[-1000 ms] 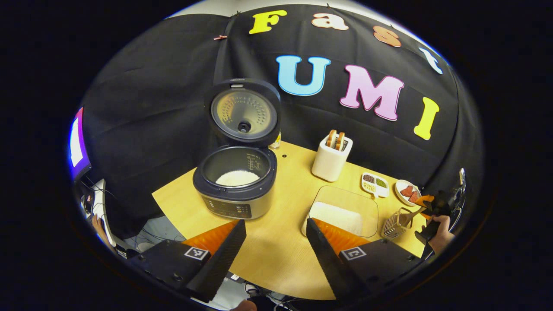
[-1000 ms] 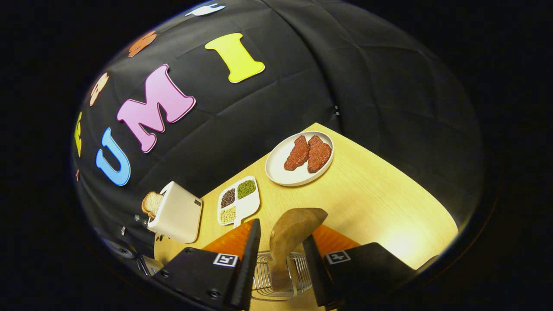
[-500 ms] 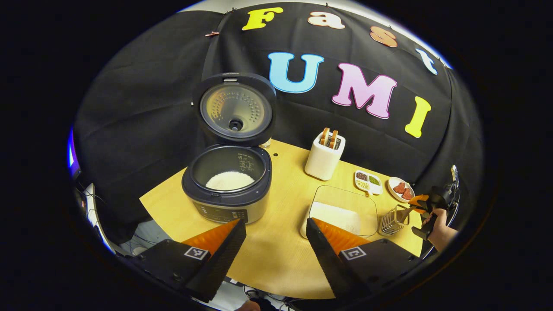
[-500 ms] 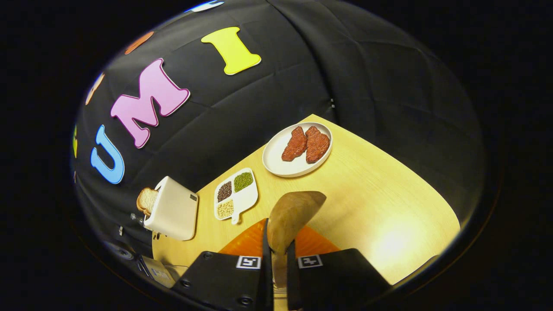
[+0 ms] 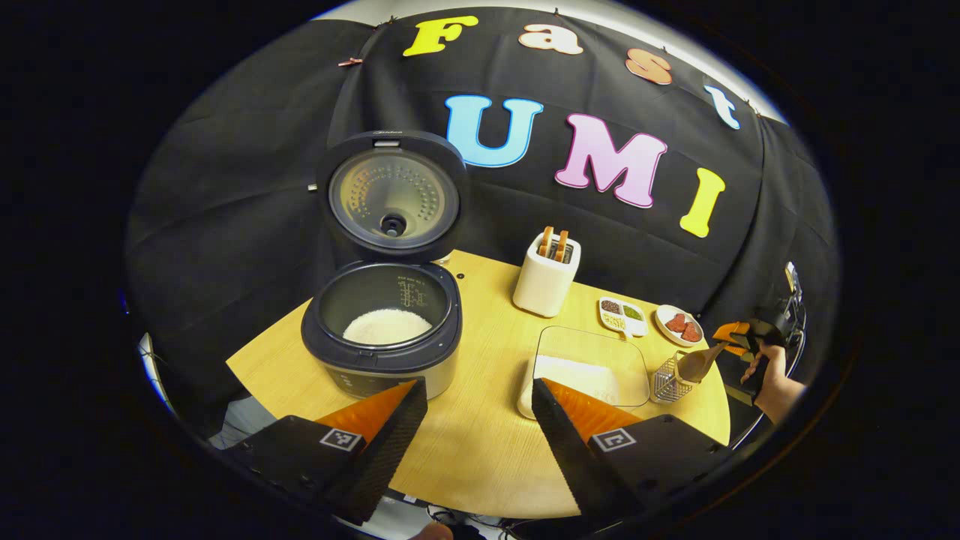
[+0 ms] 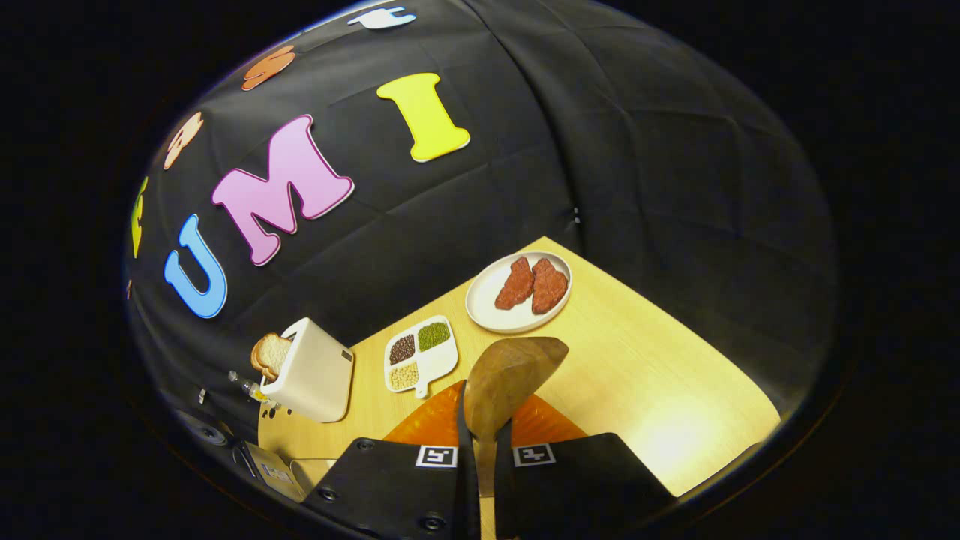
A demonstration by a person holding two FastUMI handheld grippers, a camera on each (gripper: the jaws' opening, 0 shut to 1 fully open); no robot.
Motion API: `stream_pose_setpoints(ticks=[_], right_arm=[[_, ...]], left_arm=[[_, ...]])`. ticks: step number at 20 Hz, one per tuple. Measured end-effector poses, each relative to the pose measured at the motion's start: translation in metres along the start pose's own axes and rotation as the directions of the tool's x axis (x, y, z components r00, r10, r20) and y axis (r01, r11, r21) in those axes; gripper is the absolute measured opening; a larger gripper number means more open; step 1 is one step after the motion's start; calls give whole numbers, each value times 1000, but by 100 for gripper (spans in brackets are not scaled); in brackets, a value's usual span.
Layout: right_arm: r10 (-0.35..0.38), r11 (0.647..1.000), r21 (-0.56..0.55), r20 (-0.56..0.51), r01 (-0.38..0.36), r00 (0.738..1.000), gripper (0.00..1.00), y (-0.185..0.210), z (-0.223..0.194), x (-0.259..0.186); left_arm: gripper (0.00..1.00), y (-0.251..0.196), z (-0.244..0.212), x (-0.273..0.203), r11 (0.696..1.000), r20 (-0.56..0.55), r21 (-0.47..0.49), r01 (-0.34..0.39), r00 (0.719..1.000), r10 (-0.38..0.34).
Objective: Close the left gripper, press the button to open the rice cooker; take a wooden spoon from the chopstick holder with the right hand, scoop a spoonful of rice and pour it into the rice cooker, then put the wooden spoon back into the chopstick holder.
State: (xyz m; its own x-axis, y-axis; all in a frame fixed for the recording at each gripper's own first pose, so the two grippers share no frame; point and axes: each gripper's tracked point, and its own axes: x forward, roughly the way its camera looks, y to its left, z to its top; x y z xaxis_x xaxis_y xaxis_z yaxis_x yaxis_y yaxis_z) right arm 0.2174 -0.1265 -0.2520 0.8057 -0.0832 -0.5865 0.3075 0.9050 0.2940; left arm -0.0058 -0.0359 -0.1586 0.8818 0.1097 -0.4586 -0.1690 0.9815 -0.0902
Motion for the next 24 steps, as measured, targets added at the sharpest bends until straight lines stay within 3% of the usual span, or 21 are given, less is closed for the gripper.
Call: stream_pose_setpoints(ticks=[4,8,11,17,24], right_arm=[[50,998,-36,86,-47,995,12,33,32,-35],[116,993,-48,90,-112,989,12,74,26,-64],[161,983,-97,79,-153,984,12,106,12,-76],[280,948,-169,28,-271,960,12,178,-34,-88],[329,888,-321,-57,-329,943,12,211,-110,-64]], left_arm=[[95,4,1,4,998,30,10,67,997,-67],[95,17,-5,6,994,32,37,103,994,-104],[95,27,-5,2,988,61,114,108,991,-115],[95,51,-20,6,990,22,65,128,991,-130],[95,97,-13,22,993,22,91,78,997,-80]])
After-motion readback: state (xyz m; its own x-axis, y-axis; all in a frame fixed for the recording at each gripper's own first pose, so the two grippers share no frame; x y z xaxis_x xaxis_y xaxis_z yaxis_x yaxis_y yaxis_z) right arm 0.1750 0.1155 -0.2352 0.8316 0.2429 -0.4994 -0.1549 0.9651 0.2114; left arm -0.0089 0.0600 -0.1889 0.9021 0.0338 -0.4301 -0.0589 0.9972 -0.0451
